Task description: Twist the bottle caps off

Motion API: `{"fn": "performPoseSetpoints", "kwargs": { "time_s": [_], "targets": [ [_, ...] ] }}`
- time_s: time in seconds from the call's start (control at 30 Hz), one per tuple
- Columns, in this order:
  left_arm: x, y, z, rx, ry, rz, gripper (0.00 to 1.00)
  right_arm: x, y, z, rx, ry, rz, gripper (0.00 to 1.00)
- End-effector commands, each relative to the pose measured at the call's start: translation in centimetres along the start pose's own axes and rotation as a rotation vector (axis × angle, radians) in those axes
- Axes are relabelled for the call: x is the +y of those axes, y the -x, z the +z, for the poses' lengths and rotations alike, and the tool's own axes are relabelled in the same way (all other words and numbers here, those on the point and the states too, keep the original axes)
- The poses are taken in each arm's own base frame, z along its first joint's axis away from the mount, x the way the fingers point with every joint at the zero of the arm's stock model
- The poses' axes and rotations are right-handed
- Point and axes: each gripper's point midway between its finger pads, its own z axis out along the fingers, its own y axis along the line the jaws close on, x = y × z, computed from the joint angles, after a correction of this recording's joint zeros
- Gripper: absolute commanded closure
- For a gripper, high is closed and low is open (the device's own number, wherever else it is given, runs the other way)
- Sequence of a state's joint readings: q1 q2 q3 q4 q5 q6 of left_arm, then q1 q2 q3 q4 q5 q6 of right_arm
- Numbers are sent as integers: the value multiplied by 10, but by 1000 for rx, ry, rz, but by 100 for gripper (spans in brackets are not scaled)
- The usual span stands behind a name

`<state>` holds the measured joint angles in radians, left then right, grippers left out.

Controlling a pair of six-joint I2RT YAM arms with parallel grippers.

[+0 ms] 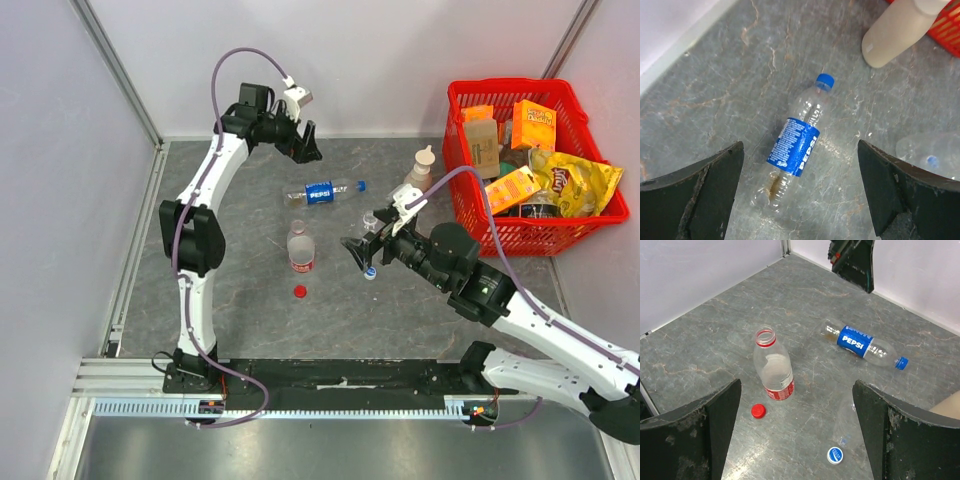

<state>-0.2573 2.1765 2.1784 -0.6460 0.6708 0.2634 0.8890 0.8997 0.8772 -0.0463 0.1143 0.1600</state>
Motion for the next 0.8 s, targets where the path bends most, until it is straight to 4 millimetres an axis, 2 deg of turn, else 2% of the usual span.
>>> {"fn": "performPoseSetpoints", "kwargs": {
  "time_s": [0.0,0.13,0.33,0.4,0.77],
  "targets": [
    [4,-29,14,81,-53,55,0,-4,3,3,0,-15,-17,2],
    [8,-71,31,169,-88,20,0,-4,1,5,9,-13,-22,2],
    [14,-112,48,260,-86,-31,2,-3,-6,9,31,-3,-21,2],
    [18,-122,51,290,-62,-46,1,-1,-7,10,33,9,-18,2],
    [12,-170,74,480,27,6,4,1,-12,19,54,30,-13,2]
  ]
}}
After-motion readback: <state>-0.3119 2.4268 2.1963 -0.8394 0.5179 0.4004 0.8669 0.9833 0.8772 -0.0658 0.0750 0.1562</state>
